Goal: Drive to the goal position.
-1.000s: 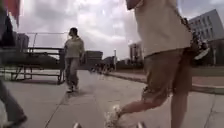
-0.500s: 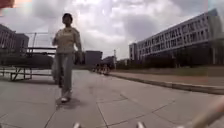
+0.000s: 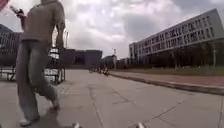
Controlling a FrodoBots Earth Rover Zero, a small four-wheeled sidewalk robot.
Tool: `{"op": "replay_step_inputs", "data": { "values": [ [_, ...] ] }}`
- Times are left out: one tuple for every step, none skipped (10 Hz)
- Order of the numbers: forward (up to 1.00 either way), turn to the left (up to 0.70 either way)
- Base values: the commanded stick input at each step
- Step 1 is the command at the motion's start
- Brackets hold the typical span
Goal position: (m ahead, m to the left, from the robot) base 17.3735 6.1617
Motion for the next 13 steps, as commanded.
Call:
{"op": "replay_step_inputs", "data": {
  "values": [
    [0.60, 0.00],
    [0.60, 0.00],
    [0.60, 0.01],
    [0.60, 0.03],
    [0.60, 0.06],
    [0.60, 0.10],
    [0.60, 0.15],
    [0.60, 0.15],
    [0.60, 0.15],
    [0.60, 0.15],
    [0.60, 0.15],
    [0.60, 0.15],
    [0.60, 0.15]
  ]
}}
